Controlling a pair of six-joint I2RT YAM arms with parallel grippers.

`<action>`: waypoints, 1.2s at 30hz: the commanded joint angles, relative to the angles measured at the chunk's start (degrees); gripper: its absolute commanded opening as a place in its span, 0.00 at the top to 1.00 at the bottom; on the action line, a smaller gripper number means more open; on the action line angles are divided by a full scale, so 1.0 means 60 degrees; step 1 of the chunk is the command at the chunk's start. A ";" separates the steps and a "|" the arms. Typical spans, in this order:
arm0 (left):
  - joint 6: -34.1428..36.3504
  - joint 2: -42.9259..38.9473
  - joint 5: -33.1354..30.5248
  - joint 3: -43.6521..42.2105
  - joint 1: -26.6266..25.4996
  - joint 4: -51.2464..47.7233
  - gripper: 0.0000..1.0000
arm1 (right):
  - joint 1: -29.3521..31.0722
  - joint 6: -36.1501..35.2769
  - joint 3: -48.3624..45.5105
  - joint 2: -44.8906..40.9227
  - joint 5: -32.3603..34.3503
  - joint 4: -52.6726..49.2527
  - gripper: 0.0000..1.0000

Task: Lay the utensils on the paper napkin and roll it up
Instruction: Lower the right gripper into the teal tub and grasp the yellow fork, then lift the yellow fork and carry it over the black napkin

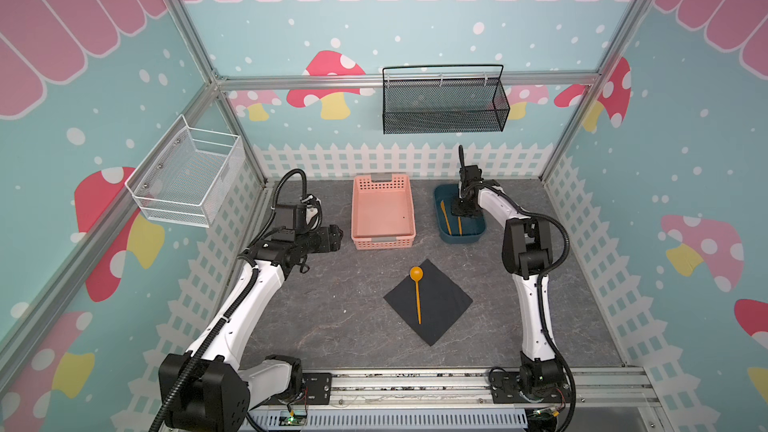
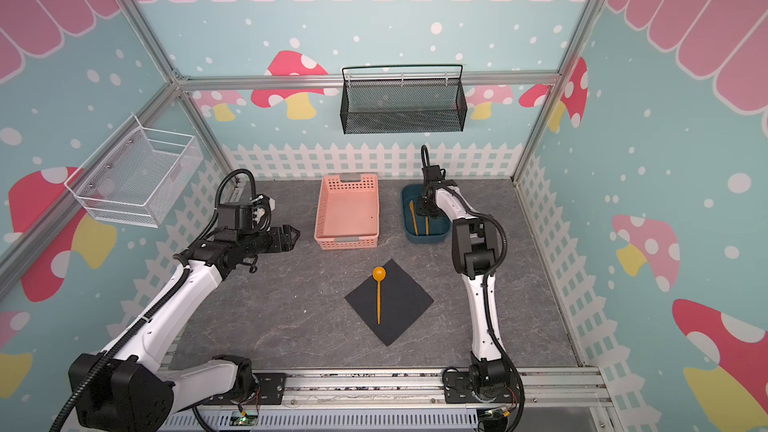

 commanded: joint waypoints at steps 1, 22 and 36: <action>0.0101 -0.0158 0.0121 -0.0080 0.0049 0.0088 0.16 | -0.0054 -0.0015 0.0275 -0.0064 -0.0054 -0.0495 0.93; 0.0108 -0.0285 0.0110 -0.0115 0.0044 0.0097 0.16 | -0.0032 -0.0368 0.2723 -0.0070 -0.0642 -0.3166 0.95; 0.0085 -0.0271 0.0153 -0.0089 0.0044 0.0112 0.16 | 0.0044 -0.0291 0.1905 -0.0880 -0.0722 -0.3582 0.95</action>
